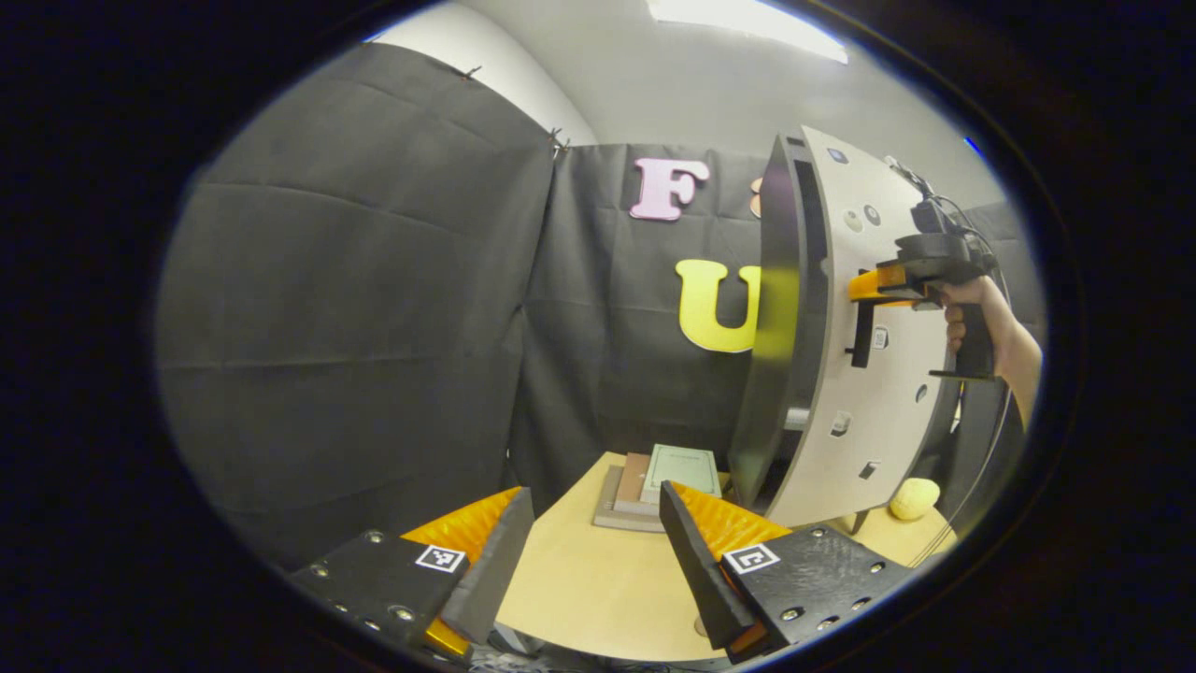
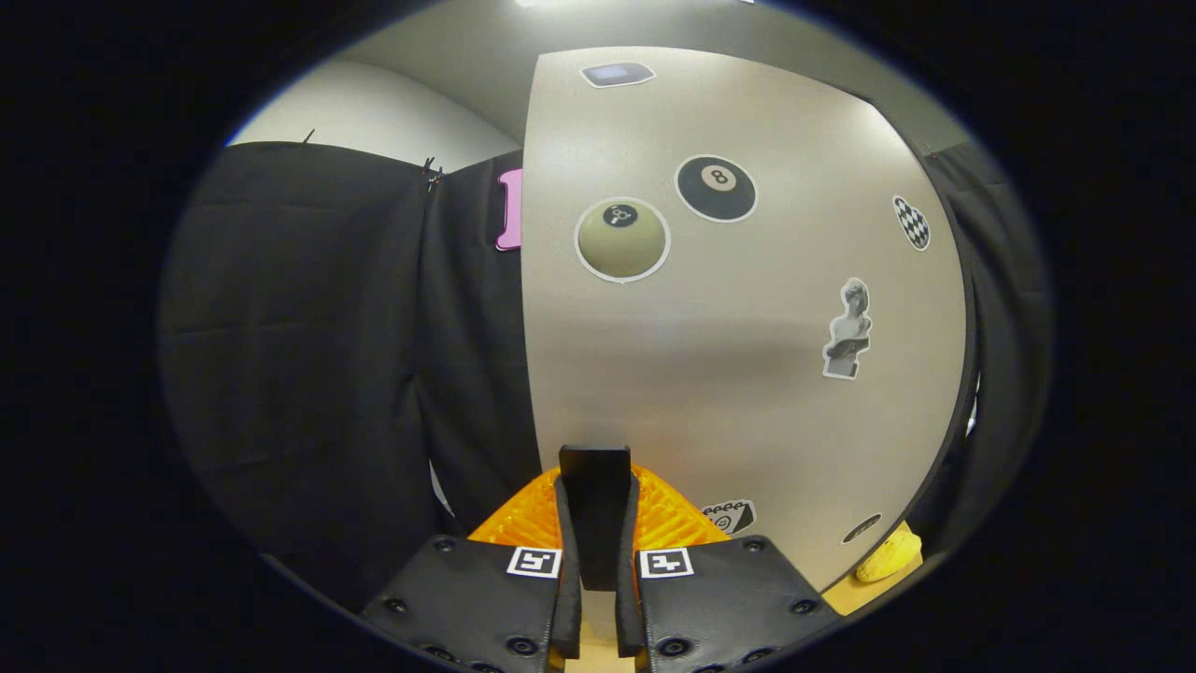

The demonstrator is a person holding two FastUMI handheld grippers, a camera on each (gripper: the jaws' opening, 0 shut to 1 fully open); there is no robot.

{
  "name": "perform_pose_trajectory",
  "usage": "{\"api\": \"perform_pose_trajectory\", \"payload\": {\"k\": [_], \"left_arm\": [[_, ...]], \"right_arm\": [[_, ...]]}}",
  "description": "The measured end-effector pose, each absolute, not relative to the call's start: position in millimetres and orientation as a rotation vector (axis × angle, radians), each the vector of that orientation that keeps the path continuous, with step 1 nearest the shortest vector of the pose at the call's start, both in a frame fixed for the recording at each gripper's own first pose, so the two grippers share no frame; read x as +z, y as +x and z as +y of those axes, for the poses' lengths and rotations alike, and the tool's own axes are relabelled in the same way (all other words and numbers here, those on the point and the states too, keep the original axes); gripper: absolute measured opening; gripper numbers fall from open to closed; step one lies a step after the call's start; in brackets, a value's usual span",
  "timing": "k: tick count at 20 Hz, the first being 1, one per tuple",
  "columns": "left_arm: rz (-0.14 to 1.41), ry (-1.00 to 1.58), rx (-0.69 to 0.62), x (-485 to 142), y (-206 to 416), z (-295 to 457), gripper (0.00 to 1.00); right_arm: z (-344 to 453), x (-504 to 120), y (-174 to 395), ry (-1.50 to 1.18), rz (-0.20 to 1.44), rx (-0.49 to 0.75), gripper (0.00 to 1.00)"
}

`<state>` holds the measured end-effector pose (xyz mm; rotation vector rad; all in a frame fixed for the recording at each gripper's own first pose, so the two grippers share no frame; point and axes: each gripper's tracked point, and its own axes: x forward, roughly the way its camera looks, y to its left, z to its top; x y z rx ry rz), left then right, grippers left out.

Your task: Open the cabinet door with the right hand, grasp the bottle in the cabinet with the left hand and place it on the coaster, then close the cabinet door with the right hand.

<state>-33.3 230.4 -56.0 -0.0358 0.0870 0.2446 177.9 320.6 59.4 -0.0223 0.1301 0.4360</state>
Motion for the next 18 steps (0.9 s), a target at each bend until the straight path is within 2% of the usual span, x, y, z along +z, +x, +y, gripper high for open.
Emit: {"api": "perform_pose_trajectory", "payload": {"k": [1, 5, 6, 11, 14, 16, 18], "left_arm": [[0.09, -0.033, 0.237, -58, -34, 225, 0.84], [0.098, -0.032, 0.2, -62, -34, 197, 0.82], [0.098, -0.028, 0.193, -61, -32, 192, 0.82], [0.104, -0.015, 0.165, -62, -28, 174, 0.84], [0.109, -0.012, 0.159, -63, -27, 167, 0.82], [0.116, -0.015, 0.15, -65, -25, 161, 0.84], [0.119, -0.013, 0.134, -65, -22, 152, 0.84]], "right_arm": [[317, 58, 175, -0.018, 0.131, 0.449, 0.14], [304, 57, 167, -0.02, 0.14, 0.477, 0.17], [301, 57, 165, -0.014, 0.141, 0.483, 0.14], [284, 56, 157, -0.009, 0.146, 0.508, 0.17], [273, 55, 155, -0.001, 0.149, 0.514, 0.17], [266, 55, 154, 0.002, 0.15, 0.511, 0.14], [259, 56, 149, 0.0, 0.155, 0.499, 0.17]]}}
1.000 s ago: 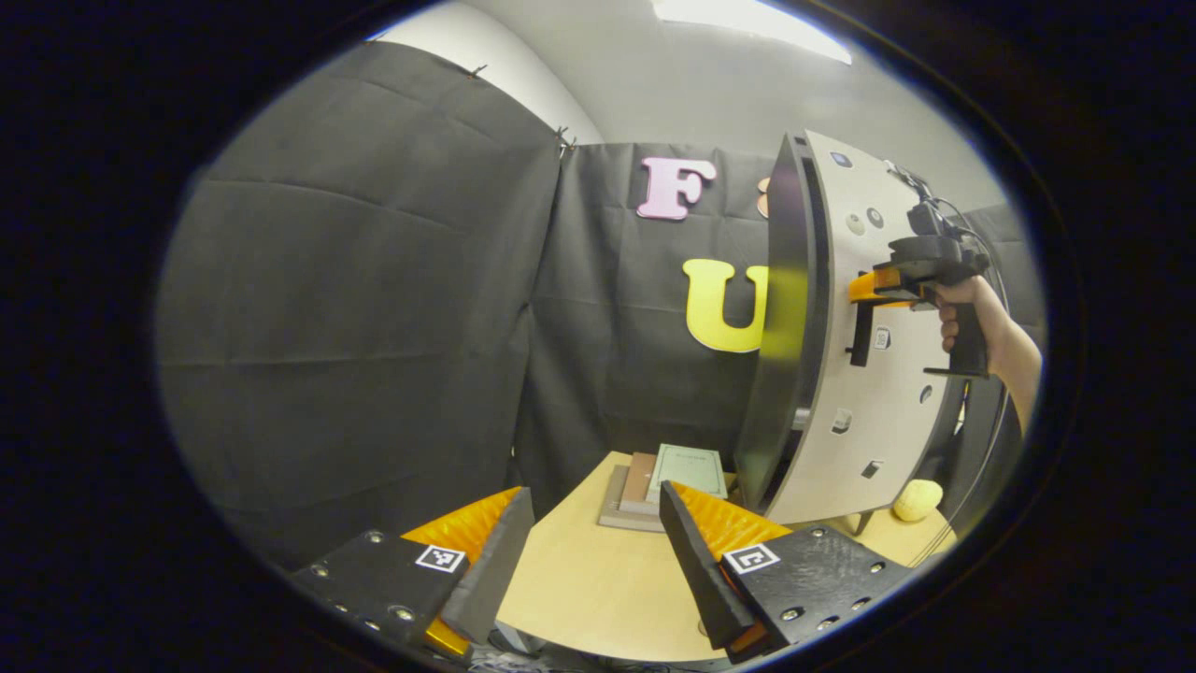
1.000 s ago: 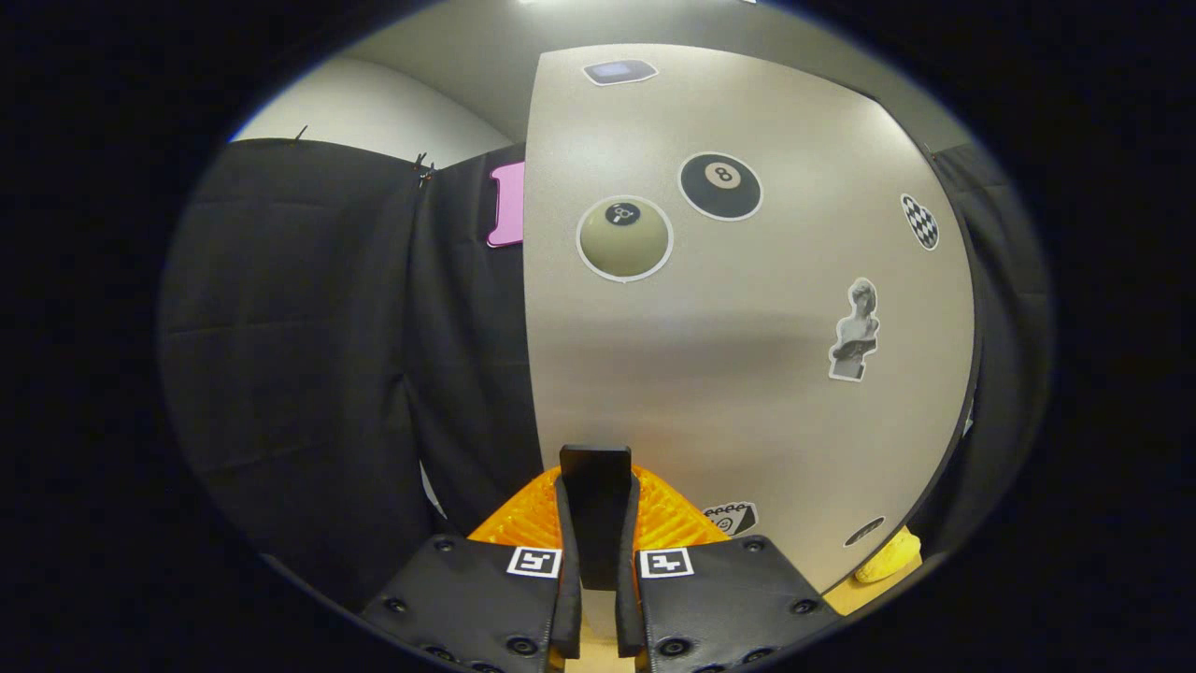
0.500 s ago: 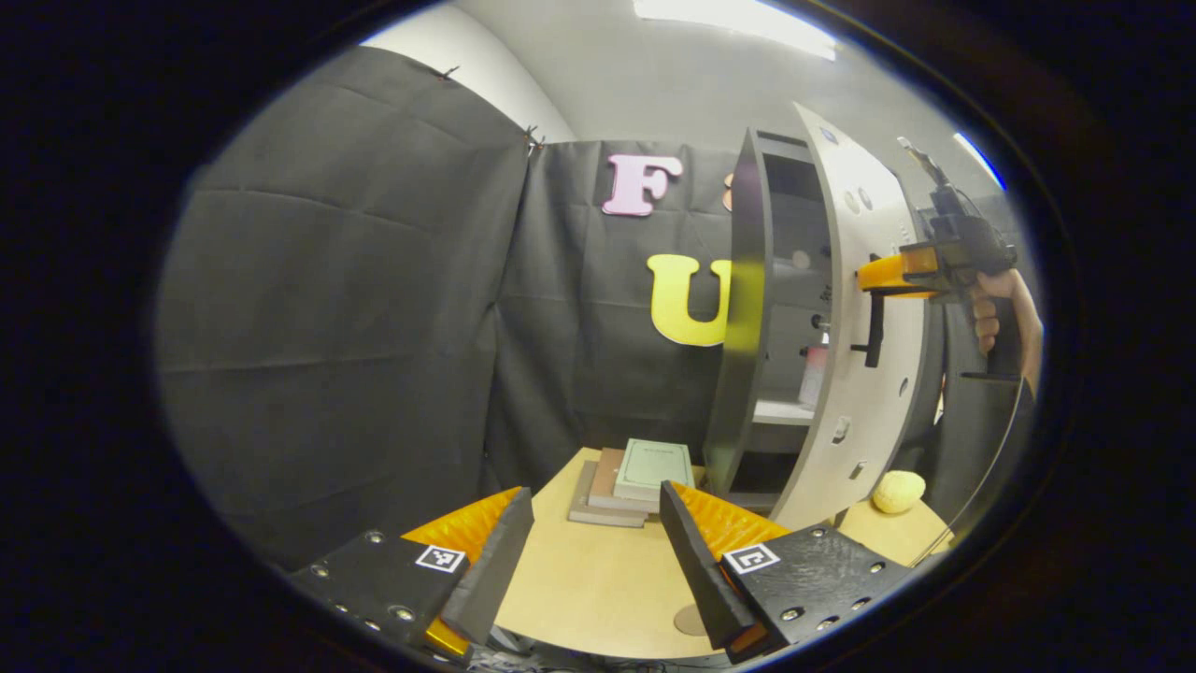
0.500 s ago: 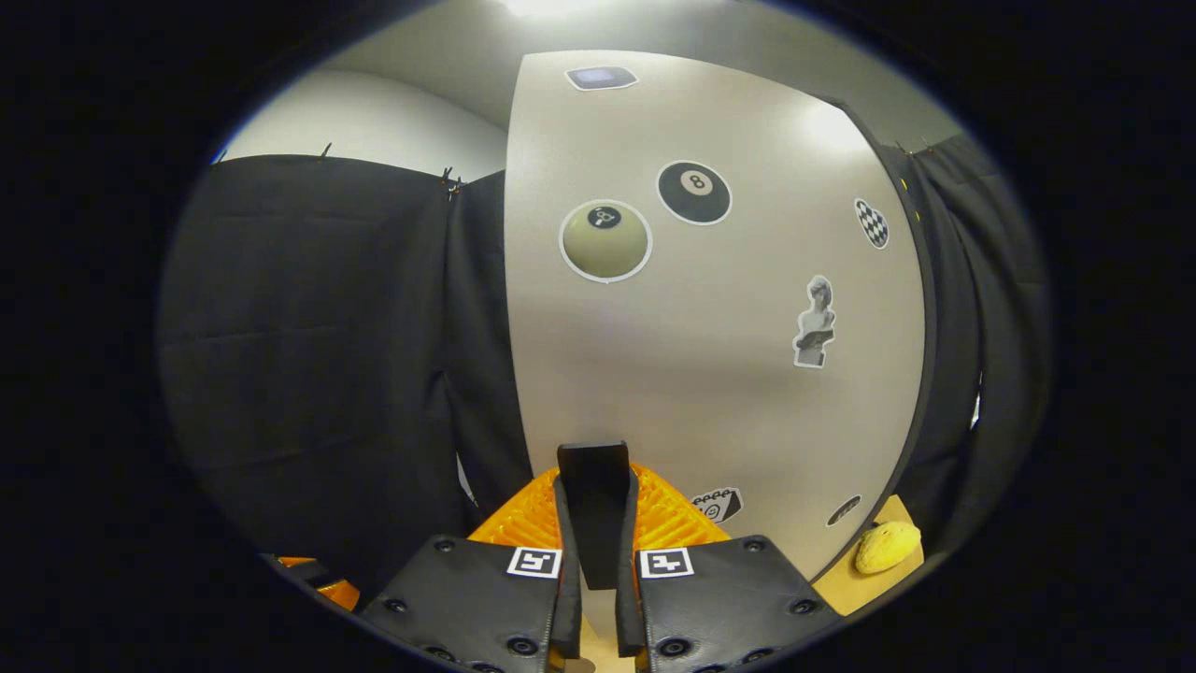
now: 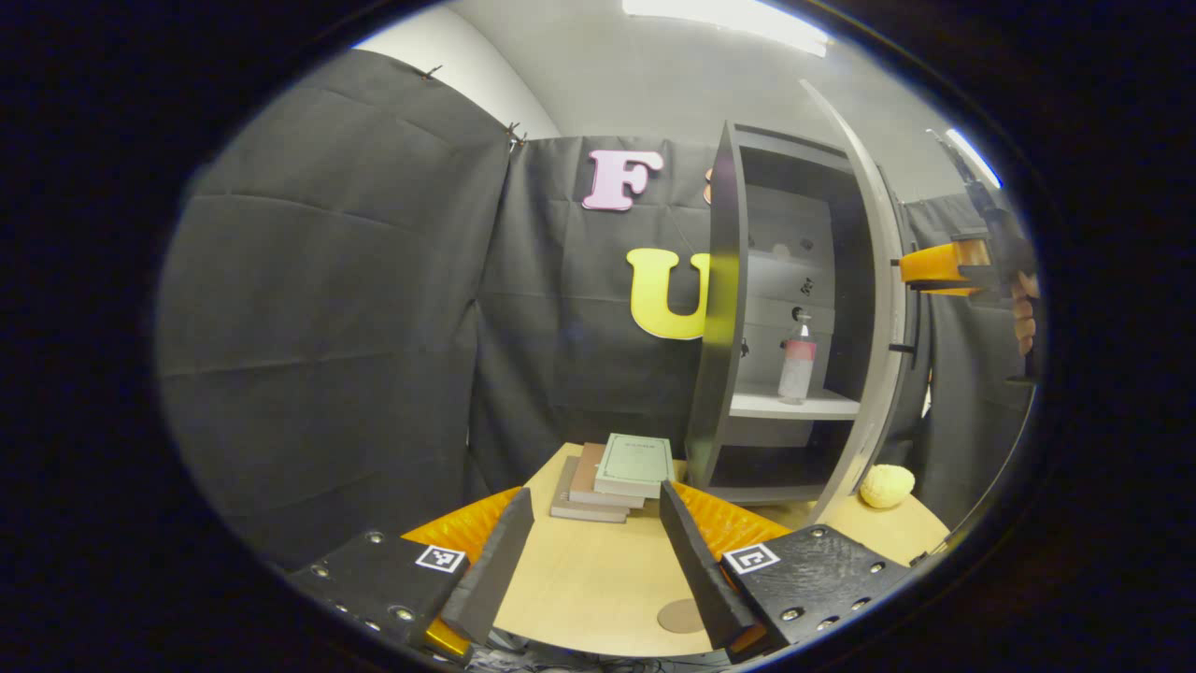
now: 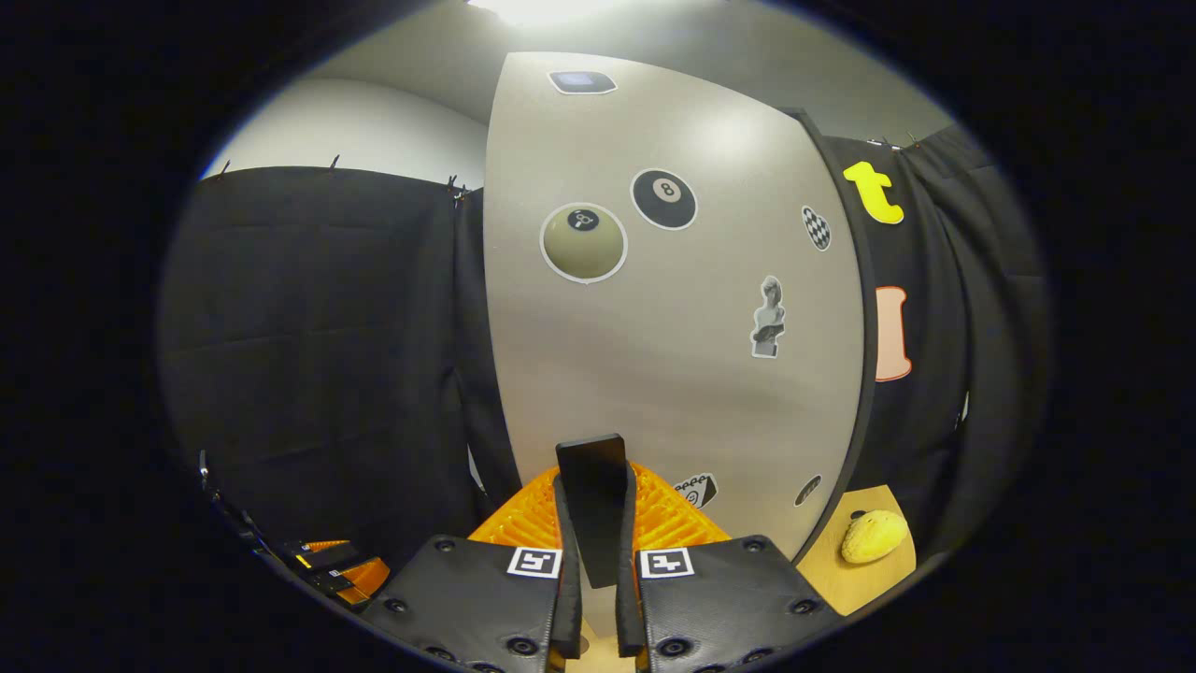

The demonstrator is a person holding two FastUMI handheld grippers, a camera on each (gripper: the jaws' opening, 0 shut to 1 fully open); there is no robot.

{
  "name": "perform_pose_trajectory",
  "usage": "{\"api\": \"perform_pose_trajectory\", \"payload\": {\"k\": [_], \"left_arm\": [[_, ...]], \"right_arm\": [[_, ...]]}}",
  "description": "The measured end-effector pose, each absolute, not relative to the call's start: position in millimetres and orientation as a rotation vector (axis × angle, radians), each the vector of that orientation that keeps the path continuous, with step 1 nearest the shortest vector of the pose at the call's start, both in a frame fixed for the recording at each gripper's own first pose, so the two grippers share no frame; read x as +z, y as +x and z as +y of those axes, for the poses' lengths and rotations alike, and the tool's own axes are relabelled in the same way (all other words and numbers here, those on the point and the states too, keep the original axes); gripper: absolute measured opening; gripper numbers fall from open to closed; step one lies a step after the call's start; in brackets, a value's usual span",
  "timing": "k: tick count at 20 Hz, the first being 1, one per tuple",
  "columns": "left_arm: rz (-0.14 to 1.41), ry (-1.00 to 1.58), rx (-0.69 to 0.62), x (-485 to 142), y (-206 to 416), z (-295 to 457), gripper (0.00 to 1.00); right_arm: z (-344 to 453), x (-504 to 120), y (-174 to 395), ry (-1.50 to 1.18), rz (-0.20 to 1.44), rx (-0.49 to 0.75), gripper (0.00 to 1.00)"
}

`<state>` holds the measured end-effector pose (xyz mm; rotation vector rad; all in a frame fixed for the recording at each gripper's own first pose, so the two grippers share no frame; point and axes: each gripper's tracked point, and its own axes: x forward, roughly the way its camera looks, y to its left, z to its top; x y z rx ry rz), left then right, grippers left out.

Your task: Open the cabinet door with the right hand, grasp the bottle in the cabinet with the left hand and place it on the coaster, then close the cabinet door with the right hand.

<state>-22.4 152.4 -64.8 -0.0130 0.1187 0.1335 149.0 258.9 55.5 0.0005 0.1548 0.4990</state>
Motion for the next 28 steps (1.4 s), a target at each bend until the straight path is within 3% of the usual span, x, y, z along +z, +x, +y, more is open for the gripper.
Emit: {"api": "perform_pose_trajectory", "payload": {"k": [16, 18, 22, 24, 28], "left_arm": [[0.154, 0.019, -0.104, -74, 21, 48, 0.82], [0.16, 0.02, -0.138, -76, 27, 35, 0.82], [0.169, 0.031, -0.208, -81, 36, 9, 0.82], [0.176, 0.038, -0.235, -86, 39, -2, 0.82], [0.187, 0.033, -0.273, -91, 42, -14, 0.82]], "right_arm": [[175, 61, 103, 0.018, 0.172, 0.29, 0.16], [159, 61, 98, 0.026, 0.17, 0.241, 0.05], [122, 64, 98, 0.014, 0.149, 0.105, 0.08], [101, 65, 97, 0.015, 0.139, 0.046, 0.0], [74, 63, 95, 0.038, 0.119, -0.029, 0.04]]}}
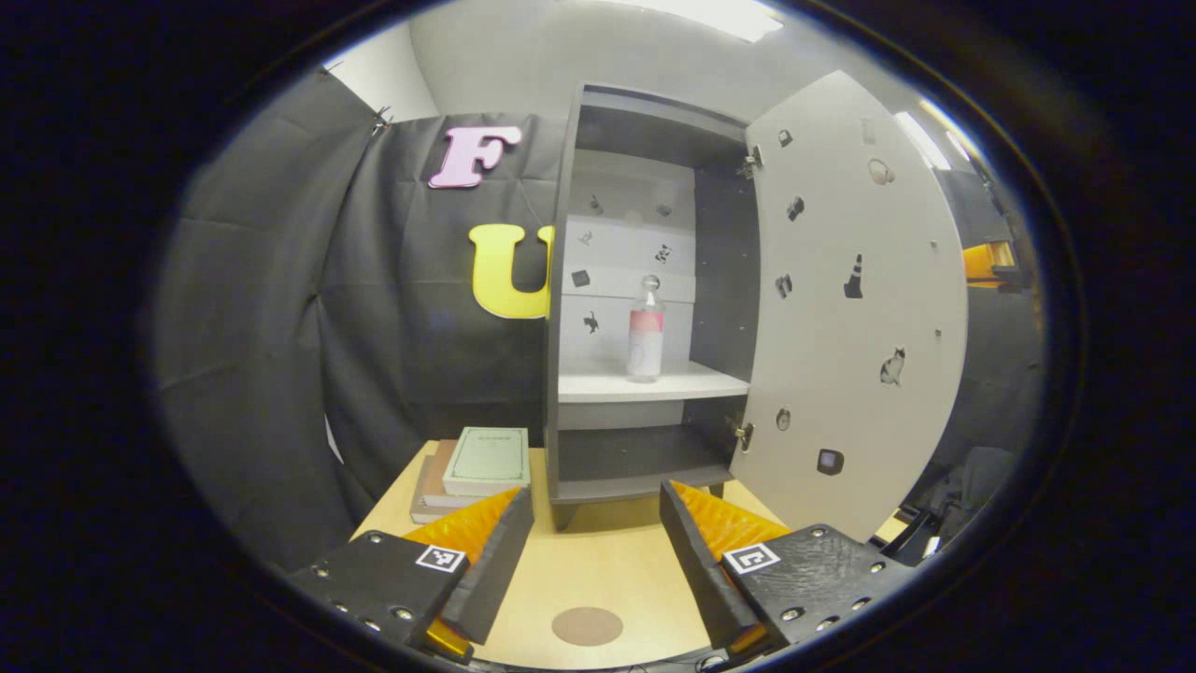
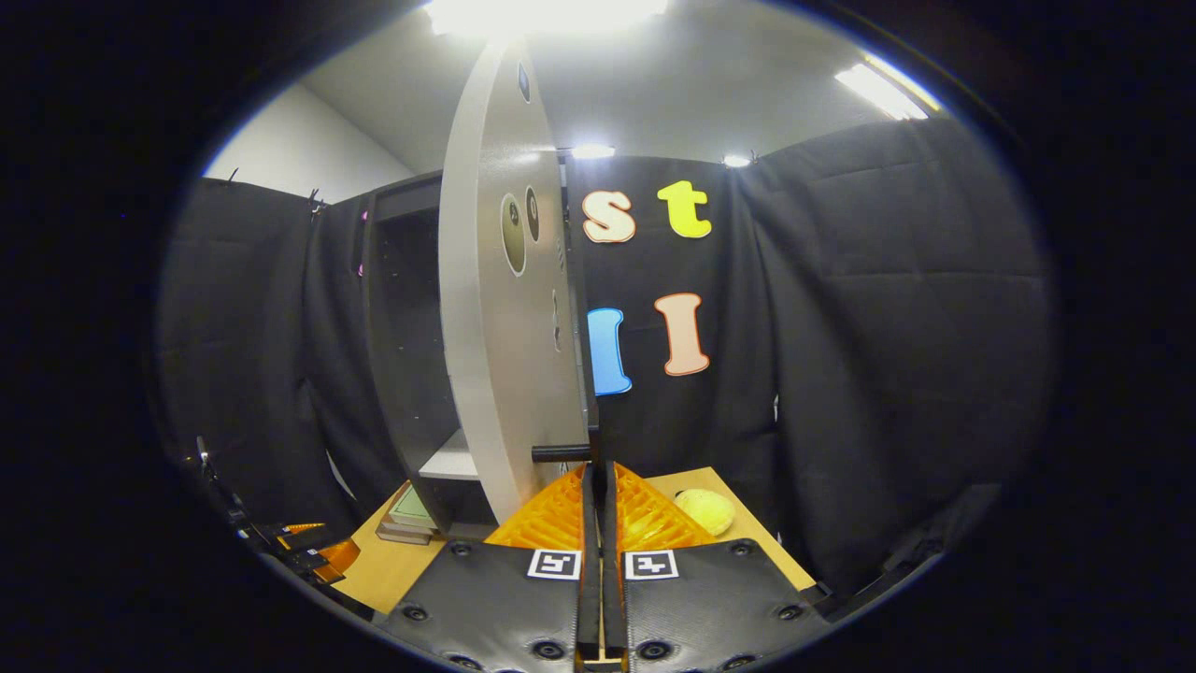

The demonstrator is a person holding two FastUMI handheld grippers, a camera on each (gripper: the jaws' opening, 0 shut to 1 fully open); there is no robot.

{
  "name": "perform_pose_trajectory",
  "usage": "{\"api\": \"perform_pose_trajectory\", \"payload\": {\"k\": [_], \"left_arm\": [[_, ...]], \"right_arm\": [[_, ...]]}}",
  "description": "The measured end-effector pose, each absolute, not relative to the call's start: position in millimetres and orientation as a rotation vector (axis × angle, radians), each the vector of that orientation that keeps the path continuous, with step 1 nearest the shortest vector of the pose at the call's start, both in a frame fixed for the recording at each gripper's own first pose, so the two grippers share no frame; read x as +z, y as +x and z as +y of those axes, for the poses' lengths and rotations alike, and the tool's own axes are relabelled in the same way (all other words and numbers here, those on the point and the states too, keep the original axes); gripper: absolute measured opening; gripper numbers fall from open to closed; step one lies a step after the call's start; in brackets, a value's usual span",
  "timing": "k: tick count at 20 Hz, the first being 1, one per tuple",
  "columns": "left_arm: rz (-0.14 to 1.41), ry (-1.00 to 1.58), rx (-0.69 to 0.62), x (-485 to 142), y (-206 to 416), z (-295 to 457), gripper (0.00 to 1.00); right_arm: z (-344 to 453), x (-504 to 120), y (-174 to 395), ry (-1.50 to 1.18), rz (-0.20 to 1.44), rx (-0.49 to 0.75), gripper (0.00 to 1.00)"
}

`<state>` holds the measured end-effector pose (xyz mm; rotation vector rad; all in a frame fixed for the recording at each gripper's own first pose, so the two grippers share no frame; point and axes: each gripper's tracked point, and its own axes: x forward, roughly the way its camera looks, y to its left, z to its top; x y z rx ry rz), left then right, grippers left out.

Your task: Open the cabinet door with the right hand, grasp the bottle in the cabinet with the left hand and place it on the coaster, then close the cabinet door with the right hand.

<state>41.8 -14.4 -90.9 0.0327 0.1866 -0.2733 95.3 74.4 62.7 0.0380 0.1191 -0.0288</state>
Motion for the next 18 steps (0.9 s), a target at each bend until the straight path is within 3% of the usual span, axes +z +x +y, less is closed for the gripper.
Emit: {"api": "perform_pose_trajectory", "payload": {"k": [3, 4, 5, 7, 8, 9, 13, 18], "left_arm": [[0.191, 0.031, -0.28, -92, 44, -16, 0.82], [0.192, 0.03, -0.282, -92, 45, -17, 0.87], [0.192, 0.029, -0.284, -93, 47, -16, 0.84], [0.195, 0.029, -0.286, -94, 48, -15, 0.82], [0.196, 0.027, -0.287, -94, 48, -15, 0.82], [0.196, 0.027, -0.287, -94, 48, -15, 0.84], [0.194, 0.025, -0.292, -94, 54, -14, 0.84], [0.204, 0.024, -0.329, -99, 69, -25, 0.82]], "right_arm": [[55, 63, 93, 0.038, 0.108, -0.075, 0.04], [49, 62, 93, 0.045, 0.105, -0.083, 0.04], [46, 63, 94, 0.064, 0.102, -0.077, 0.0], [47, 63, 95, 0.101, 0.089, -0.053, 0.03], [45, 63, 94, 0.103, 0.084, -0.048, 0.0], [45, 61, 93, 0.103, 0.081, -0.05, 0.04], [40, 56, 93, 0.162, 0.089, -0.037, 0.02], [10, 48, 57, 0.267, 0.087, -0.122, 0.02]]}}
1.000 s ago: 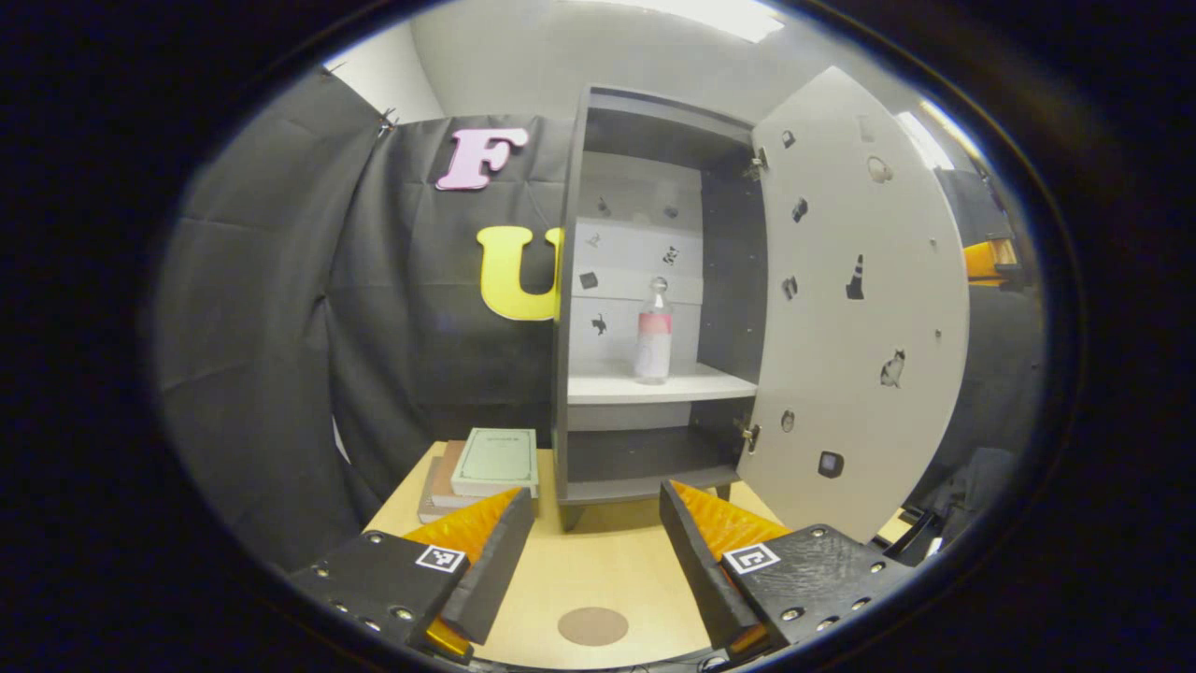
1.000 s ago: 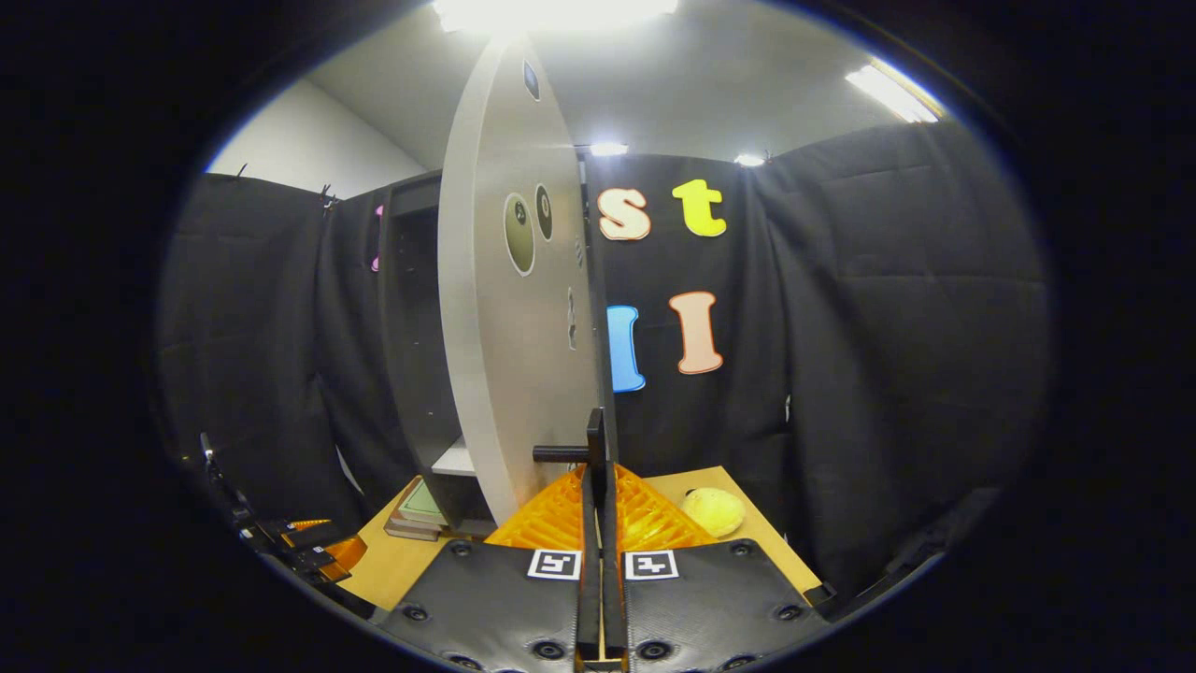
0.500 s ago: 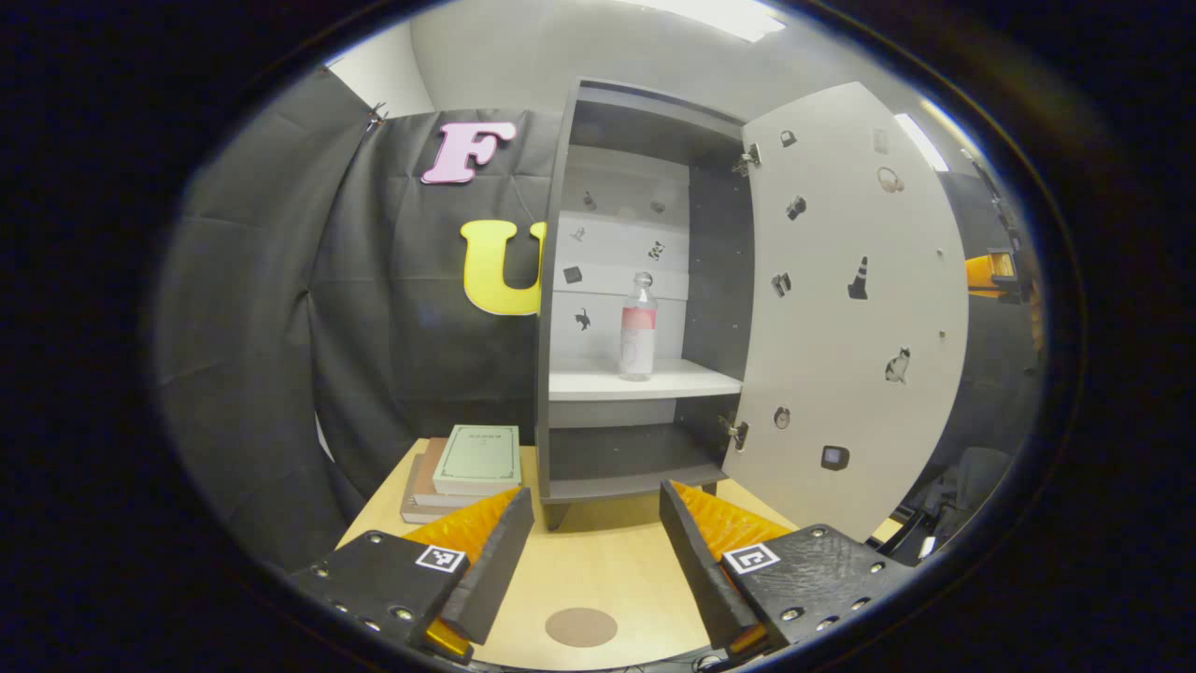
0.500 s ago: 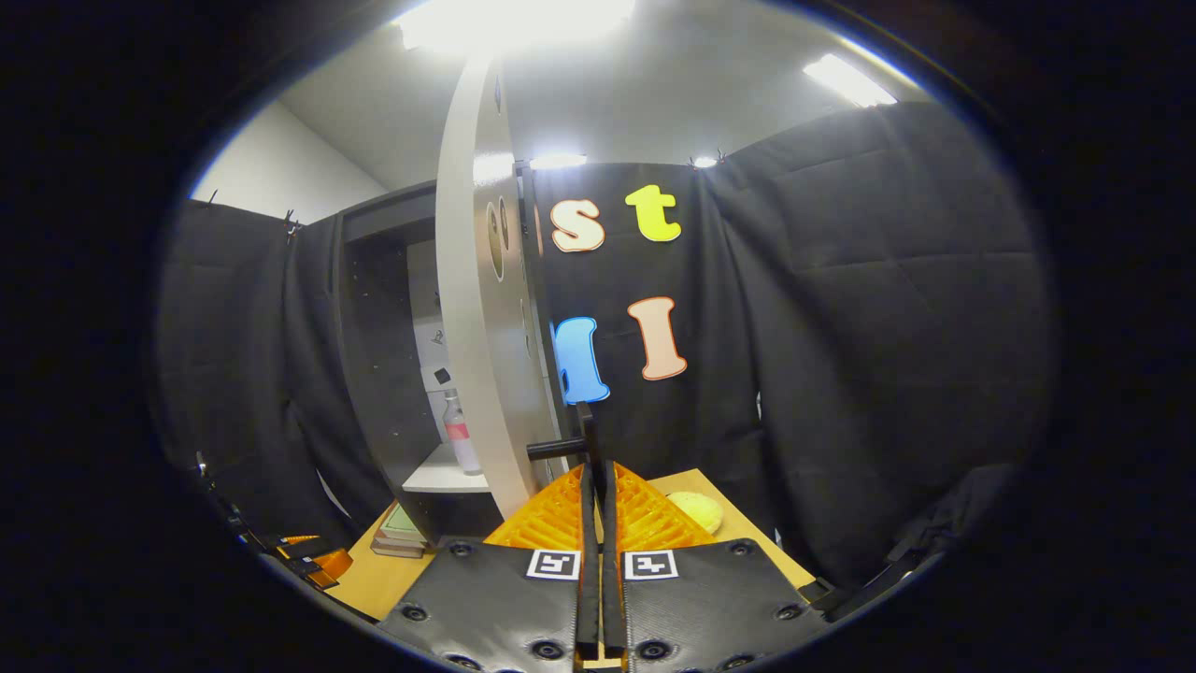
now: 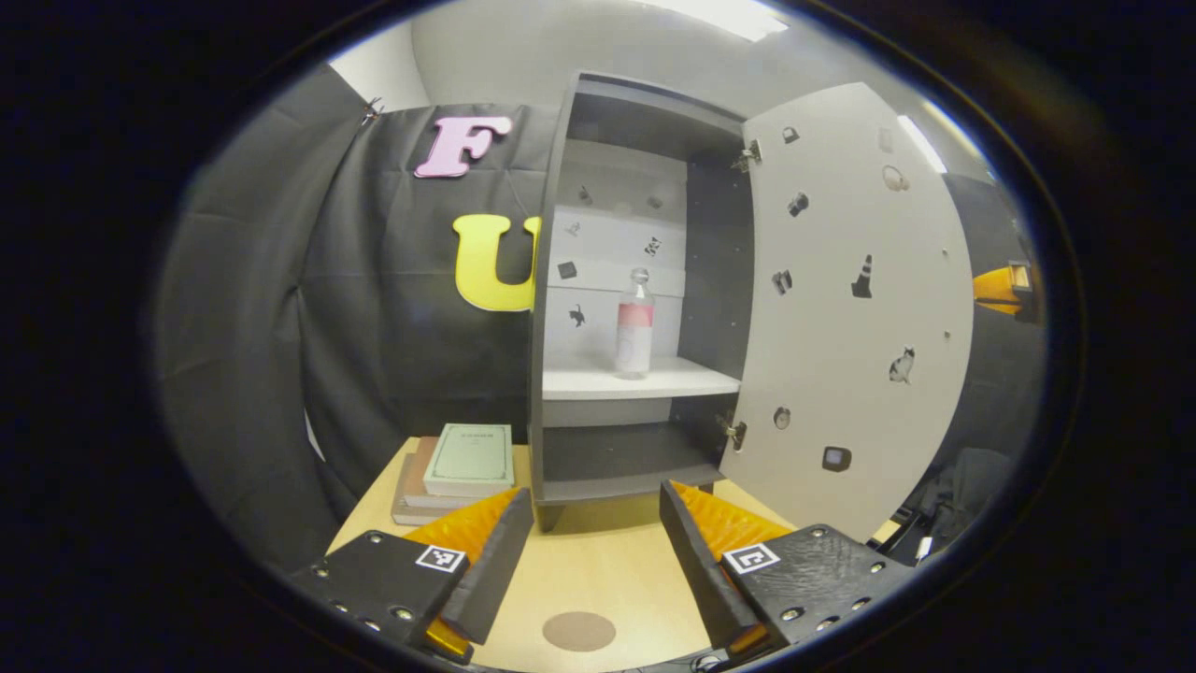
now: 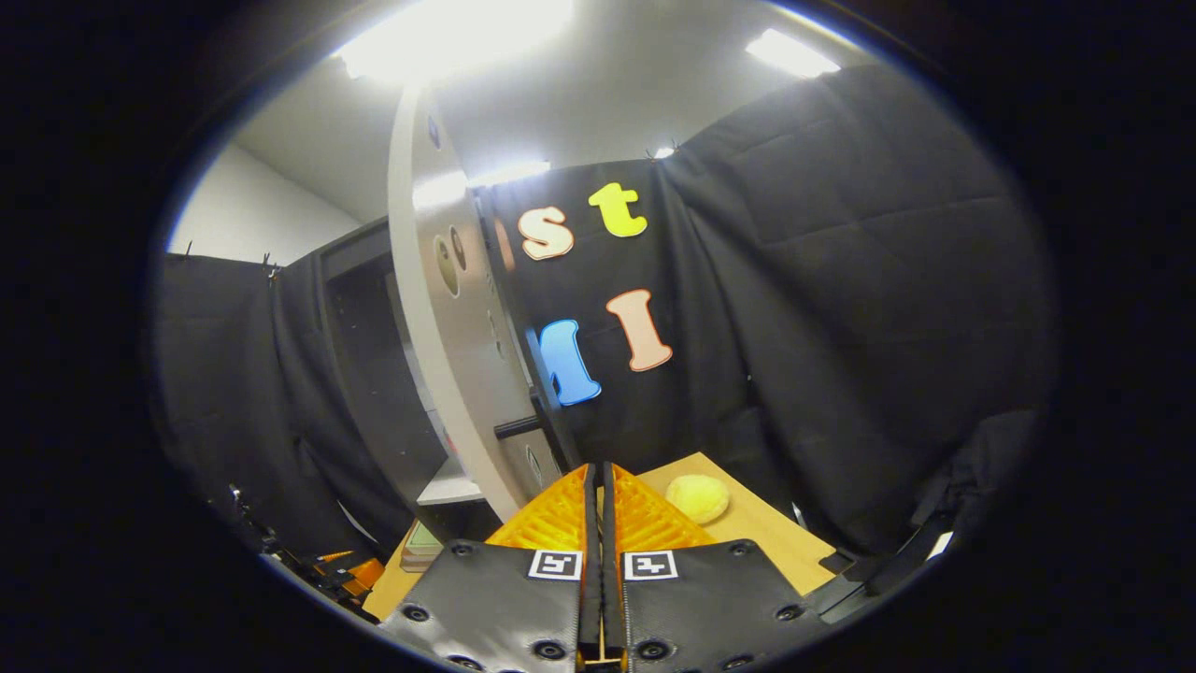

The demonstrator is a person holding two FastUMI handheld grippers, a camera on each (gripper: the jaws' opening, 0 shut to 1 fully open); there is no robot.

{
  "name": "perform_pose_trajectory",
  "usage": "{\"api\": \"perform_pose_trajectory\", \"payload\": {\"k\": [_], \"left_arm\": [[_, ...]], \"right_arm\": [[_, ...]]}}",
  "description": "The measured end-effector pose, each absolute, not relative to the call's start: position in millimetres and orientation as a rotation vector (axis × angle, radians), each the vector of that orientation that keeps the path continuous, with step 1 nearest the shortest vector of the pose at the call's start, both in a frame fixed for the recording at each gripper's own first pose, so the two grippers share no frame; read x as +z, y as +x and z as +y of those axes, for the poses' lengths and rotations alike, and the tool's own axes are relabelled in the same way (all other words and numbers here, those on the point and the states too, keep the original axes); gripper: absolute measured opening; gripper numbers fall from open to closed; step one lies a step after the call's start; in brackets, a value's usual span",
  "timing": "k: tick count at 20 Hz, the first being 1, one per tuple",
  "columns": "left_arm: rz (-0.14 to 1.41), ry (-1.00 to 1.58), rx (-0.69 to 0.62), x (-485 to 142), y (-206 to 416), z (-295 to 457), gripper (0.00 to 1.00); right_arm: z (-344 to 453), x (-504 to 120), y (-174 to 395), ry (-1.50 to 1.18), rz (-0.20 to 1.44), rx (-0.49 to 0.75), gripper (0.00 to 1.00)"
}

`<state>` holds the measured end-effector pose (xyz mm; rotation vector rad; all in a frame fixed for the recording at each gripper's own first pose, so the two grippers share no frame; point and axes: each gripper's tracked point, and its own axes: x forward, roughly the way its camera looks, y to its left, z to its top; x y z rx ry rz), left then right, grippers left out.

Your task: Open the cabinet door with the right hand, grasp the bottle in the cabinet with the left hand and place it on the coaster, then close the cabinet door with the right hand.

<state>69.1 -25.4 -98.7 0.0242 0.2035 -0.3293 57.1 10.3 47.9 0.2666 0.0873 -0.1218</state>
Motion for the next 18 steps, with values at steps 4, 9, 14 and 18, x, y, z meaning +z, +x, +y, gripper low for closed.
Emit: {"api": "perform_pose_trajectory", "payload": {"k": [4, 9, 14, 18], "left_arm": [[0.18, 0.041, -0.362, -93, 88, -37, 0.82], [0.123, 0.003, -0.389, -72, 100, -52, 0.84], [0.05, -0.077, -0.421, -33, 125, -67, 0.82], [0.002, -0.1, -0.418, 1, 167, -80, 0.82]], "right_arm": [[-16, 47, 38, 0.255, 0.074, -0.213, 0.02], [-42, 49, 39, 0.213, 0.082, -0.284, 0.02], [-45, 64, 61, 0.145, 0.074, -0.284, 0.03], [-61, 58, 90, 0.144, 0.09, -0.275, 0.02]]}}
